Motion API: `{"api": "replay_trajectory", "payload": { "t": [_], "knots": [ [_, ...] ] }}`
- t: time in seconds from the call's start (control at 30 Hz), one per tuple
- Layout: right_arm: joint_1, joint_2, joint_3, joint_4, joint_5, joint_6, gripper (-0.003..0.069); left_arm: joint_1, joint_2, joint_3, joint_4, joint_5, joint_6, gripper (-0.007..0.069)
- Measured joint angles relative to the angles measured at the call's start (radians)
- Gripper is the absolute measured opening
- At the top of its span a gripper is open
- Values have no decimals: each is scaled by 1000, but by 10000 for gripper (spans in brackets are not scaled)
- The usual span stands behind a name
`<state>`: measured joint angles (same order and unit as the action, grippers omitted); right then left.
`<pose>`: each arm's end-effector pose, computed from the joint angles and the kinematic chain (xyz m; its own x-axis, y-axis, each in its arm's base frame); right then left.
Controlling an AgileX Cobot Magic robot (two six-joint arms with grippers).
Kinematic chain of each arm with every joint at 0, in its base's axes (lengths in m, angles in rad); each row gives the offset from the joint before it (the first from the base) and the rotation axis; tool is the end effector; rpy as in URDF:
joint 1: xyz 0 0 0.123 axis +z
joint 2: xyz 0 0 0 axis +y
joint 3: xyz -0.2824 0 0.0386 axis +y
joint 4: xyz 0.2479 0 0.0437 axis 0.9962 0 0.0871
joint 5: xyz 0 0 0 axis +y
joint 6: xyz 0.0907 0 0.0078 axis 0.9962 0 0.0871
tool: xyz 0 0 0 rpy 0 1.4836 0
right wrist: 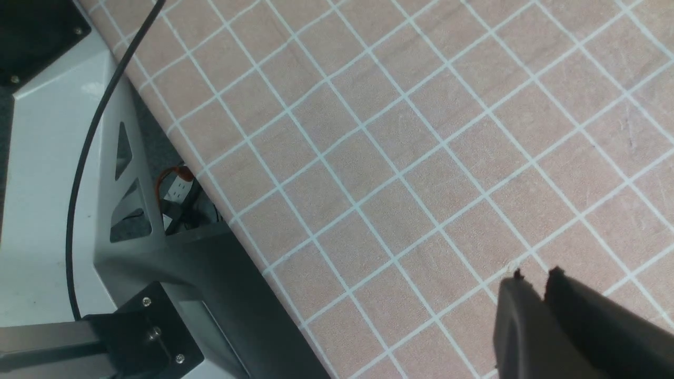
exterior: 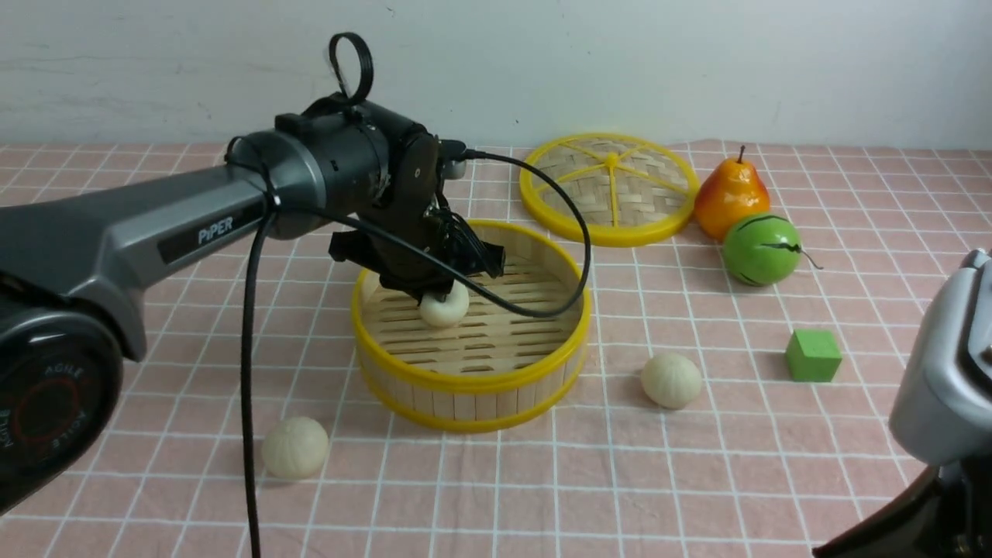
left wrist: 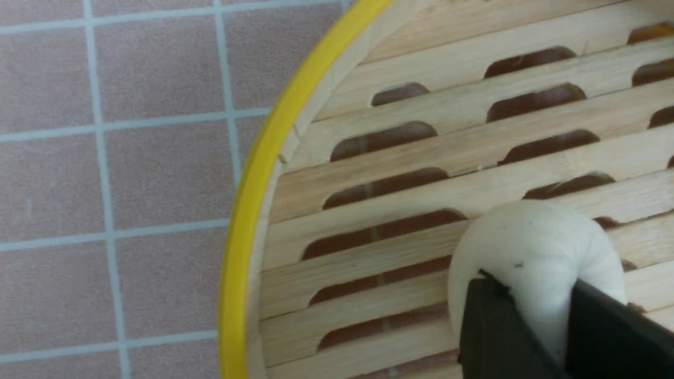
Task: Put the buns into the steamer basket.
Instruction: Use the left arm to put the steamed stuffed bun into the steamer, then use the left arm to grab a steamed stuffed bun
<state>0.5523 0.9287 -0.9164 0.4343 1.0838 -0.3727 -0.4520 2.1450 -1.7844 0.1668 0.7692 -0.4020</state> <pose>0.1168 0.1118 0.3433 -0.5867 -0.5342 -0.6087 -0.7692 0.6026 0.2126 0.4357 -0.1998 0.2147 -0.8492 0.1054 -0.5175 0.1508 0.9875 -0.0463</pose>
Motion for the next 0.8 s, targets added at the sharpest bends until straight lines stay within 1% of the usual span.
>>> {"api": "replay_trajectory", "payload": {
  "t": [0.03,0.07,0.1,0.13,0.17,0.23,0.27,0.3,0.37,0.5,0.63,0.73,0.77,0.8],
  "knots": [
    [0,0,0,0,-1,1,67,0,0,0,5,1,0,201],
    [0,0,0,0,-1,1,69,-1,-4,-6,20,19,0,274],
    [0,0,0,0,-2,1,70,-1,-13,-17,27,44,5,321],
    [0,0,0,0,-2,1,70,-1,-14,-22,28,50,6,340],
    [0,0,0,0,-10,1,73,-1,-30,-48,32,97,11,402],
    [0,0,0,0,-23,1,76,-1,-64,-102,34,170,24,486],
    [0,0,0,0,-29,1,77,-1,-80,-131,36,211,34,511],
    [0,0,0,0,-29,1,77,-1,-88,-137,38,220,39,517],
    [0,0,0,0,-47,1,77,-1,-141,-197,38,322,71,566],
    [0,0,0,-1,-70,-9,78,-1,-223,-224,60,450,92,582],
    [0,0,0,0,-91,-23,83,6,-302,-192,74,467,101,584],
    [0,0,0,0,-98,-25,84,19,-404,-31,71,470,90,585],
    [0,0,0,0,-98,-25,84,19,-412,-20,69,470,88,585],
    [0,0,0,0,-98,-25,84,24,-460,69,63,469,74,585]
  ]
}}
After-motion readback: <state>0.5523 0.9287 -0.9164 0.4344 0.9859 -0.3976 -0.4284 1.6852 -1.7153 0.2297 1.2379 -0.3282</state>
